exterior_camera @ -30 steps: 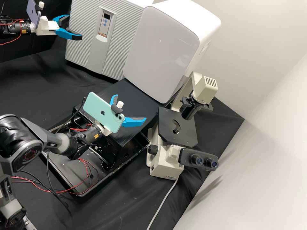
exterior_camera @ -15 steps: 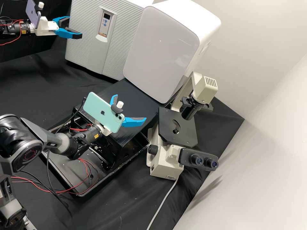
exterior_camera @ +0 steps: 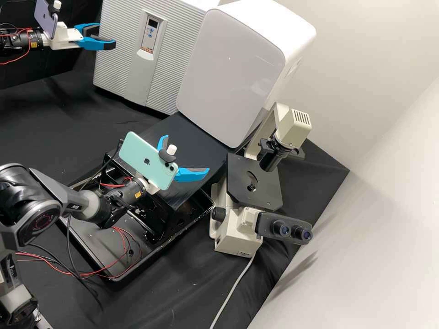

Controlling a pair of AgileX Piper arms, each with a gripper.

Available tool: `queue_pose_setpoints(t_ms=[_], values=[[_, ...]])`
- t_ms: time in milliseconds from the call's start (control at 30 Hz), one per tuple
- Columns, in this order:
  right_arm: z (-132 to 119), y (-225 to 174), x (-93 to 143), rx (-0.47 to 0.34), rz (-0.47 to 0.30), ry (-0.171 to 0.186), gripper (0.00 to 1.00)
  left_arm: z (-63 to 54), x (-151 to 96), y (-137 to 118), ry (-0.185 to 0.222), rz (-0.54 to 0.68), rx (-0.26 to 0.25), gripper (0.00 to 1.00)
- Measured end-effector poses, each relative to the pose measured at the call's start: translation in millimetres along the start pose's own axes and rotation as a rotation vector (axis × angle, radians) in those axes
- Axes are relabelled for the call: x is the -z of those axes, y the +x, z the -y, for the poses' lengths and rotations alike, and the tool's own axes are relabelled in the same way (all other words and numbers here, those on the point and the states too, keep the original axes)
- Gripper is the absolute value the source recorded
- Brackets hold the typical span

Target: Open the incubator door

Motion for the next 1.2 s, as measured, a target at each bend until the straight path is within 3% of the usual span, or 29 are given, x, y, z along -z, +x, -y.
queue_pose_setpoints(t_ms=[700, 1200], values=[[0.0, 0.0, 0.0, 0.0, 0.0, 0.0, 1.0, -1.6, -1.9, -9.3, -0.04, -0.035, -0.012, 0.0], [0.0, 0.0, 0.0, 0.0, 0.0, 0.0, 1.0, -1.9, -32.7, -43.2, -0.051, -0.006, 0.023, 0.0]])
